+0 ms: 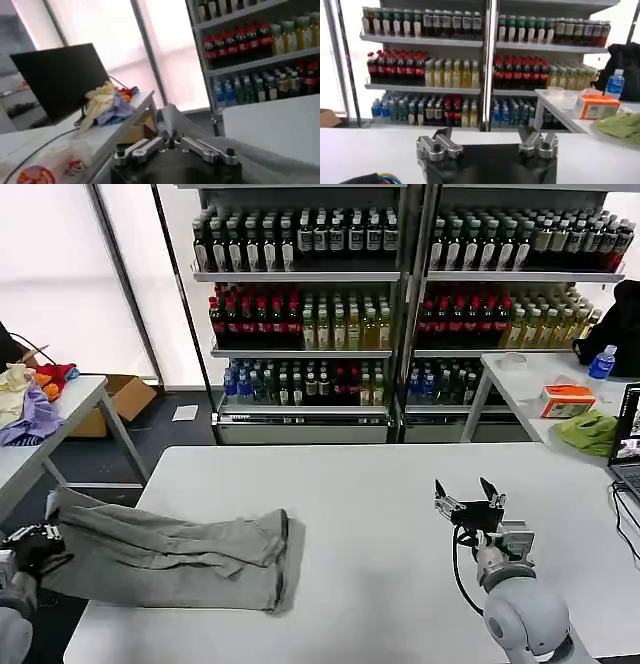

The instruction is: Fold and organize the clothes.

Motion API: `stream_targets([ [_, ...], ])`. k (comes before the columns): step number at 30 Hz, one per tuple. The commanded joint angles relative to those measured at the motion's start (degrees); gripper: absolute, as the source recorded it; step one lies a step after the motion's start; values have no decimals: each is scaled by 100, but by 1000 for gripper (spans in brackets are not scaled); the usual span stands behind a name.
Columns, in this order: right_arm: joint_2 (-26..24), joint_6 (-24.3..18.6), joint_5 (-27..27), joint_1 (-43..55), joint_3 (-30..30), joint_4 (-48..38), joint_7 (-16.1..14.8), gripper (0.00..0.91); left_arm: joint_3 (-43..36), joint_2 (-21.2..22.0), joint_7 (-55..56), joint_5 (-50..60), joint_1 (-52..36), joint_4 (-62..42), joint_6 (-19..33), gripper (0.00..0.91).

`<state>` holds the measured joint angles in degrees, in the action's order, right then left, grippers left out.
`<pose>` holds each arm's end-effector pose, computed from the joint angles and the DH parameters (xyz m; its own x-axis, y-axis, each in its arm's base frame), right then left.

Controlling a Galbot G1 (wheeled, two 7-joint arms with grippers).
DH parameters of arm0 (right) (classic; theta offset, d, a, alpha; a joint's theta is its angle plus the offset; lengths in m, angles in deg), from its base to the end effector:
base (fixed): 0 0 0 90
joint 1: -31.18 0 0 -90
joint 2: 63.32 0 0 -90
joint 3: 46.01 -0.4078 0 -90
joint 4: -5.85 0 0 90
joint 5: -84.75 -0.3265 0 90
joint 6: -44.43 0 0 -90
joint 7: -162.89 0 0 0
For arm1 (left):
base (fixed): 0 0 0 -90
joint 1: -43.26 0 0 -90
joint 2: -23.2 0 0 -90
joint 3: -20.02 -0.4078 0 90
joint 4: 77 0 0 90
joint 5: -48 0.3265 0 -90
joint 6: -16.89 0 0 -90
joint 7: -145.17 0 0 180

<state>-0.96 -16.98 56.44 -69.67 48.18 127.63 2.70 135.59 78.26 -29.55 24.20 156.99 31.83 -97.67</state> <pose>0.2308 -0.0914 -0.2665 -0.9759 0.0284 0.2162 0.0160 0.9981 -0.0587 0.1862 0.2825 -0.2692 -0.8994 -0.3475 0.2651 -0.2607 0.9133 0.3129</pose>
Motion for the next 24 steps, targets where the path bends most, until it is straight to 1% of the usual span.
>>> stream_targets([
  [1,25,-11,4,-193,-159,150,-6,907,-510,314,32,-92,-23,667,-95,0],
  [3,26,-32,6,-344,-292,217,-8,907,-1153,574,75,-17,-52,915,-134,0],
  [6,28,-74,43,-618,-453,319,-18,907,-1654,876,119,30,-92,1145,-170,0],
  [10,64,-88,95,-832,-568,479,-27,907,-2233,1045,109,-13,-80,1376,-279,0],
  [12,141,-75,104,-929,-584,583,-21,907,-2617,1206,86,-26,-105,1427,-345,0],
  [14,227,-65,179,-1024,-563,664,-23,907,-2848,1363,96,3,-222,1450,-412,0],
  [16,282,-69,239,-1110,-548,738,-20,907,-2980,1430,119,2,-343,1441,-473,0],
  [21,375,-102,313,-1393,-652,880,-11,907,-3142,1349,149,-190,-409,1518,-573,0],
  [24,428,-140,347,-1531,-717,922,3,907,-3230,1403,158,-227,-471,1485,-590,0],
])
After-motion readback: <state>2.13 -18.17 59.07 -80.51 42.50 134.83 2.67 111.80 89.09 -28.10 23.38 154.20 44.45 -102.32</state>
